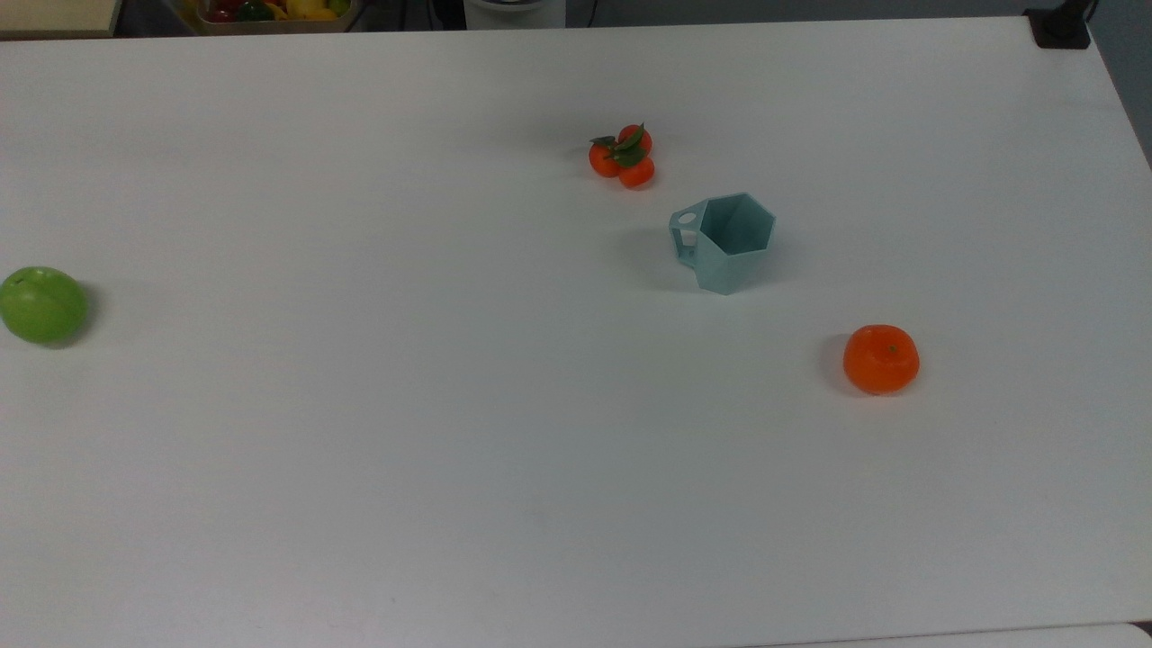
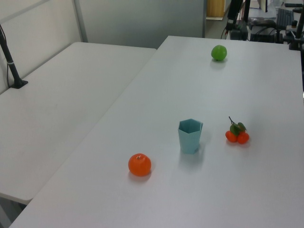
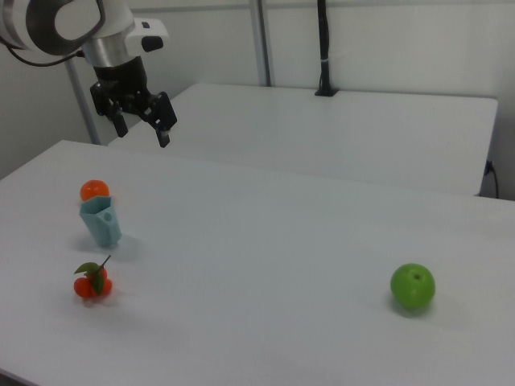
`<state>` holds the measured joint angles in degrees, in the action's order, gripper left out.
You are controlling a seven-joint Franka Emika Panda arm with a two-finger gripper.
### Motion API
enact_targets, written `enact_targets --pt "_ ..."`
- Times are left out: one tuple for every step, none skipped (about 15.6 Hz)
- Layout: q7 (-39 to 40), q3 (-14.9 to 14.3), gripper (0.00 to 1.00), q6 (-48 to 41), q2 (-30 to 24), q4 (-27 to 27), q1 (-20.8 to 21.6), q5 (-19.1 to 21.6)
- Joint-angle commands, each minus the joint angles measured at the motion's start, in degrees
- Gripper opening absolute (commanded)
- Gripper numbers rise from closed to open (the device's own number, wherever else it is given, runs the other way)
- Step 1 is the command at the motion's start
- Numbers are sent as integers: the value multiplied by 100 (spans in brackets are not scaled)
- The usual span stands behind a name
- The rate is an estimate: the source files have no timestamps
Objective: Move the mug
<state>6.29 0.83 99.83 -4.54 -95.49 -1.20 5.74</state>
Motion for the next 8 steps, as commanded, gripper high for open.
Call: enact_targets --pt "118 -56 100 133 -82 -154 67 33" --pt "118 -56 100 133 -82 -154 67 33" --pt "118 -65 100 133 -82 -154 67 33" --pt "118 -56 100 133 -82 -154 67 33" --pt "118 -56 100 124 -82 -154 67 33" --pt "118 -56 100 133 -82 -154 67 33" --pt "118 -56 100 133 -73 -154 67 33" --pt "118 -65 100 150 -64 -146 67 33"
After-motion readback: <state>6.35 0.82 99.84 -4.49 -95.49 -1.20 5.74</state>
